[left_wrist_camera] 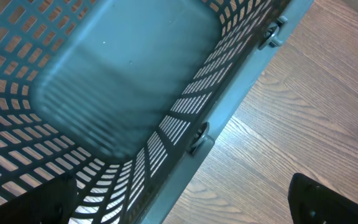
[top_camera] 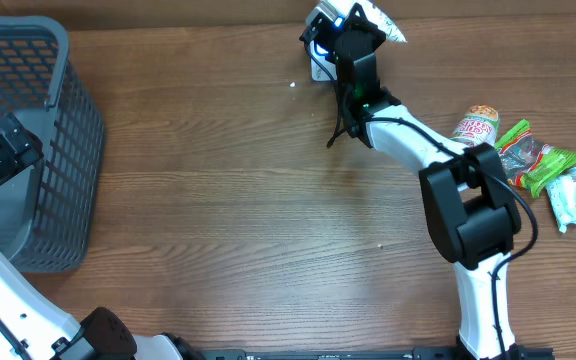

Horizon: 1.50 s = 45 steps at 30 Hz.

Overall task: Scan the item barcode
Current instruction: 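Raise the lotion tube and present its label to the scanner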

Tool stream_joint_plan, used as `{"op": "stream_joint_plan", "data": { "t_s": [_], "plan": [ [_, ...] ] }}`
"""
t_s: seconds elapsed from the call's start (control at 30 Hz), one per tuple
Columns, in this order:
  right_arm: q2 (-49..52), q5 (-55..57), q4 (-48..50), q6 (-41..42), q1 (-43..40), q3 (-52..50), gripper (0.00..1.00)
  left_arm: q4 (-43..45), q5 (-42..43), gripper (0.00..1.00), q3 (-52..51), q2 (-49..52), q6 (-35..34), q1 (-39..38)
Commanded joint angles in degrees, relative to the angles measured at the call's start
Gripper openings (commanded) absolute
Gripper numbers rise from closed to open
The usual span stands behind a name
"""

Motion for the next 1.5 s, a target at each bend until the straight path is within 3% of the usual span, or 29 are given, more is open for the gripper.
{"op": "stream_joint_plan", "data": {
  "t_s": [0.0, 0.37, 1.2, 1.37, 1.47],
  "plan": [
    [2.12, 2.89, 4.55, -3.65, -0.17, 1.07, 0.04, 0.07, 0.26, 1.00, 0.11, -0.02, 0.92, 0.09],
    [6.56, 1.77, 4.68, -4.63, -1.70, 1.07, 0.04, 0.07, 0.26, 0.99, 0.11, -0.02, 0.92, 0.09],
    [6.67, -1.97, 2.78, -4.13, -1.62, 1.07, 0.04, 0.04, 0.26, 1.00, 0.11, -0.02, 0.92, 0.09],
    [3.02, 7.04, 5.55, 7.63, -1.33, 1.07, 0.03, 0.04, 0.26, 1.00, 0.11, -0.02, 0.92, 0.09],
    [-3.65, 8.98, -2.47, 15.52, -1.33, 1.07, 0.04, 0.07, 0.26, 1.00, 0.11, -0.02, 0.92, 0.09]
  ]
}}
